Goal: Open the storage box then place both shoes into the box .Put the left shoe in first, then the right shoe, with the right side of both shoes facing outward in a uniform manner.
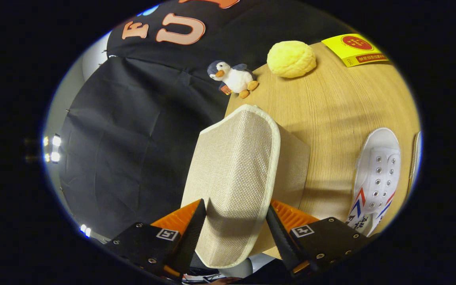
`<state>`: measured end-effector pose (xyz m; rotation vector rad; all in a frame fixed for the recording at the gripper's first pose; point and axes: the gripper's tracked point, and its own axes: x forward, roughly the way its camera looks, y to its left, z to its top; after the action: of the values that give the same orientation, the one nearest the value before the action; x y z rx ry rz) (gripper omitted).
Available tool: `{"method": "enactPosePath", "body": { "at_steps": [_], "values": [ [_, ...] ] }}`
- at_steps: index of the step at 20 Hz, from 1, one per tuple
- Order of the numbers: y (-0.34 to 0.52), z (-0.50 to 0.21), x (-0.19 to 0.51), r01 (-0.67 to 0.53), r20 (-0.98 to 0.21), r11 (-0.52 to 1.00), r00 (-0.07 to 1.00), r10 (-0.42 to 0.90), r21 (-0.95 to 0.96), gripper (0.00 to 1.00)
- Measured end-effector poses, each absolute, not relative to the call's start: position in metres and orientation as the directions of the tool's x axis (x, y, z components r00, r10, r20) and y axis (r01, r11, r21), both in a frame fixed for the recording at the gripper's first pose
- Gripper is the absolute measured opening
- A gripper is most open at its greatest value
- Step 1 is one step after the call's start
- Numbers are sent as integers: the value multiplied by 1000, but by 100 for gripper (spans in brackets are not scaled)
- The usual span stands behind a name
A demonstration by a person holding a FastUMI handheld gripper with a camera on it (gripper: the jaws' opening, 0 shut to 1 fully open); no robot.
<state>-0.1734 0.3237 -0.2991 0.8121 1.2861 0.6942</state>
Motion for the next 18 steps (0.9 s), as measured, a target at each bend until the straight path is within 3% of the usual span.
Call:
{"method": "enactPosePath", "body": {
  "at_steps": [3, 6, 13, 16, 18],
  "values": [
    [318, -265, -165, -16, -481, 491, 179, 858, 871, 74],
    [325, -220, -157, -52, -381, 396, 188, 905, 917, 66],
    [365, -152, -142, -190, -272, 312, 209, 939, 931, 27],
    [391, -132, -126, -250, -238, 298, 244, 940, 921, 18],
    [413, -123, -126, -286, -229, 291, 232, 945, 913, 18]
  ]
}}
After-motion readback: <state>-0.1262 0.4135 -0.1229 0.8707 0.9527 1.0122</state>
